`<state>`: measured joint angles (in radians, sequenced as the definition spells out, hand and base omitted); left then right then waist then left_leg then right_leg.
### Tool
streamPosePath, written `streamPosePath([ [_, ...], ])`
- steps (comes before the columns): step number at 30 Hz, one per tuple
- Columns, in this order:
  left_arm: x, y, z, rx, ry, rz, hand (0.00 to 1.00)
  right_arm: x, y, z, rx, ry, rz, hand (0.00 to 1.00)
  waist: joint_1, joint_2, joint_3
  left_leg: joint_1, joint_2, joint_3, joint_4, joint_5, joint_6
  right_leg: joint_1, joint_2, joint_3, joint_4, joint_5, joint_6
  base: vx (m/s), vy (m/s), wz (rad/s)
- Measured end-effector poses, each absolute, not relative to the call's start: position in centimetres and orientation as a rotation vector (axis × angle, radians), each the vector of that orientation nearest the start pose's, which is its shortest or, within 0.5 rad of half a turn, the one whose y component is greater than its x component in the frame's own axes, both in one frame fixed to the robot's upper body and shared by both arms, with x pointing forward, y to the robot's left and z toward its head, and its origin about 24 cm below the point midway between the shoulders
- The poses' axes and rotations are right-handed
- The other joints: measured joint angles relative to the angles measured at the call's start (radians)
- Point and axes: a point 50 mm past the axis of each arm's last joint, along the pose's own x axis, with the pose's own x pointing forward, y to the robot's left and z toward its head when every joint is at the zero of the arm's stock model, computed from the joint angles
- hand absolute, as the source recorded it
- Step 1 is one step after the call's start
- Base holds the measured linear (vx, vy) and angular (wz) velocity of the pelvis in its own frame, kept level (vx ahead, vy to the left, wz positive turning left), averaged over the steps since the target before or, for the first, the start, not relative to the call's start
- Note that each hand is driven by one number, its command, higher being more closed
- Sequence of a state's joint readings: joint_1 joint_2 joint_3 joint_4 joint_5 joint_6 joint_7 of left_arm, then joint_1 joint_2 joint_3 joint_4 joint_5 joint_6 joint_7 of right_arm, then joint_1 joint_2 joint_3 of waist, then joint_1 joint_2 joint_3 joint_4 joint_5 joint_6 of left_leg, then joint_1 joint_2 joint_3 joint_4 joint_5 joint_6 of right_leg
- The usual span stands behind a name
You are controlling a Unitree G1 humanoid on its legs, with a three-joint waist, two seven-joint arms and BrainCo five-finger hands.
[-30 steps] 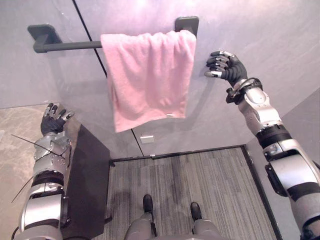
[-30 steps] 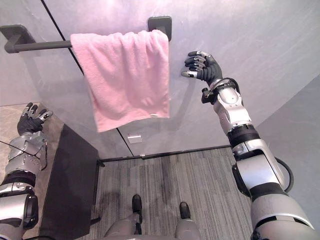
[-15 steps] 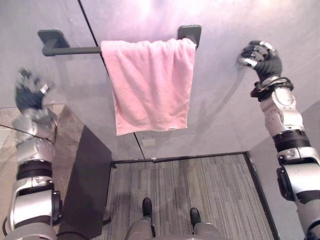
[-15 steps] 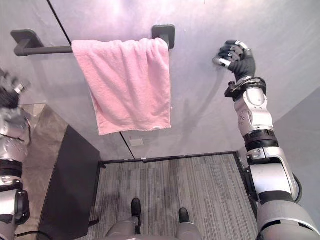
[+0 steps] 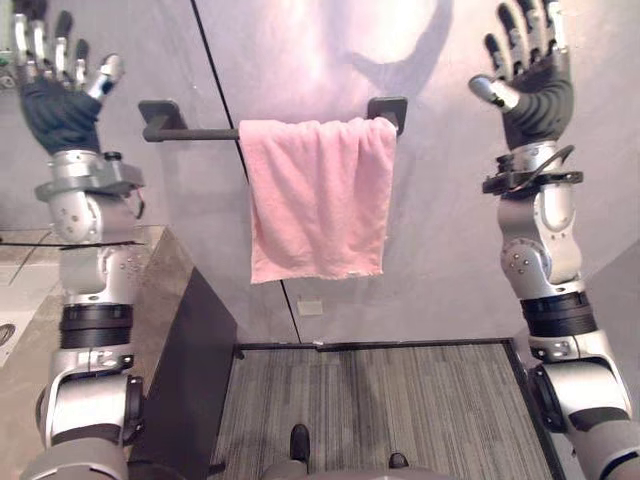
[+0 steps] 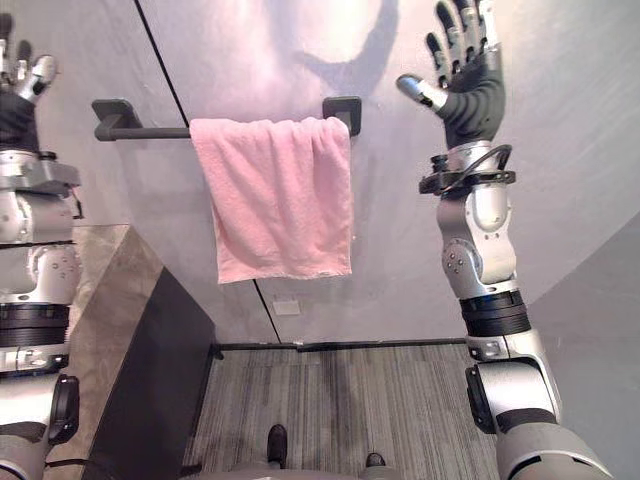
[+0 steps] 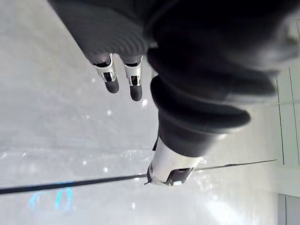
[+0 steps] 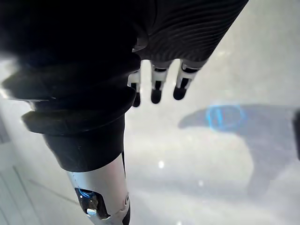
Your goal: Organize washtable
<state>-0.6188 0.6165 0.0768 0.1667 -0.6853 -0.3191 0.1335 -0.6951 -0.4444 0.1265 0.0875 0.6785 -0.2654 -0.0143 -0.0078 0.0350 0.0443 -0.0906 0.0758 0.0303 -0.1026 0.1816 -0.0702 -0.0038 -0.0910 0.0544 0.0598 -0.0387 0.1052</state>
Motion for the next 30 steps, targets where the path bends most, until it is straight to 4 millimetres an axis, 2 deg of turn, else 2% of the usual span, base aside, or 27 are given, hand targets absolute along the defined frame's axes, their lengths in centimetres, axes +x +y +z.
streamPosePath([
  [2, 31.5, 24.0, 26.0, -0.166, -0.806, 0.035, 0.0, 32.6, -14.8, 24.2, 0.234, -0.718, 0.337, 0.0, 0.007, 0.0, -0.001, 0.009, -0.003, -0.002, 0.0, -0.001, 0.0, 0.001, -0.003, -0.001, 0.022, -0.013, 0.0, 0.0, -0.004, 0.06],
  [5, 31.2, 20.1, 25.4, -0.123, -0.784, -0.18, 0.0, 32.0, -12.2, 21.9, 0.215, -0.633, 0.461, 0.0, 0.023, 0.003, -0.005, 0.014, -0.007, -0.005, 0.0, -0.003, 0.004, -0.001, -0.009, -0.007, 0.044, -0.029, 0.003, 0.0, -0.013, 0.07],
  [10, 30.9, 15.7, 20.5, -0.105, -0.569, -0.467, 0.0, 31.3, -8.9, 19.5, 0.226, -0.511, 0.651, 0.0, 0.021, 0.009, -0.025, 0.014, -0.008, -0.004, 0.0, -0.004, 0.004, 0.0, -0.017, -0.015, 0.045, -0.031, 0.004, 0.0, -0.005, 0.03],
  [12, 30.4, 13.9, 17.4, -0.113, -0.43, -0.583, 0.0, 30.9, -7.7, 18.5, 0.212, -0.464, 0.724, 0.0, 0.021, 0.009, -0.026, 0.014, -0.007, -0.002, 0.0, -0.004, 0.005, 0.0, -0.016, -0.015, 0.044, -0.031, 0.003, 0.0, 0.0, 0.0],
  [17, 29.5, 13.9, 14.1, -0.17, -0.273, -0.615, 0.0, 30.2, -7.4, 15.8, 0.172, -0.347, 0.768, 0.0, 0.022, 0.009, -0.036, 0.011, -0.007, 0.0, 0.0, -0.004, 0.005, -0.001, -0.017, -0.015, 0.04, -0.032, 0.001, 0.0, 0.0, 0.0],
  [20, 29.0, 14.1, 12.8, -0.181, -0.211, -0.628, 0.0, 29.9, -7.4, 14.8, 0.141, -0.299, 0.788, 0.0, 0.024, 0.007, -0.048, 0.009, -0.005, 0.001, 0.0, -0.004, 0.005, -0.001, -0.016, -0.016, 0.037, -0.031, 0.004, 0.0, 0.0, 0.0],
  [30, 28.7, 14.1, 10.2, -0.158, -0.093, -0.652, 0.0, 29.5, -8.1, 13.2, 0.116, -0.229, 0.787, 0.0, 0.023, 0.002, -0.054, -0.007, -0.003, 0.007, 0.0, -0.004, 0.005, -0.013, -0.016, -0.013, 0.023, -0.024, 0.005, 0.0, -0.003, -0.01],
])
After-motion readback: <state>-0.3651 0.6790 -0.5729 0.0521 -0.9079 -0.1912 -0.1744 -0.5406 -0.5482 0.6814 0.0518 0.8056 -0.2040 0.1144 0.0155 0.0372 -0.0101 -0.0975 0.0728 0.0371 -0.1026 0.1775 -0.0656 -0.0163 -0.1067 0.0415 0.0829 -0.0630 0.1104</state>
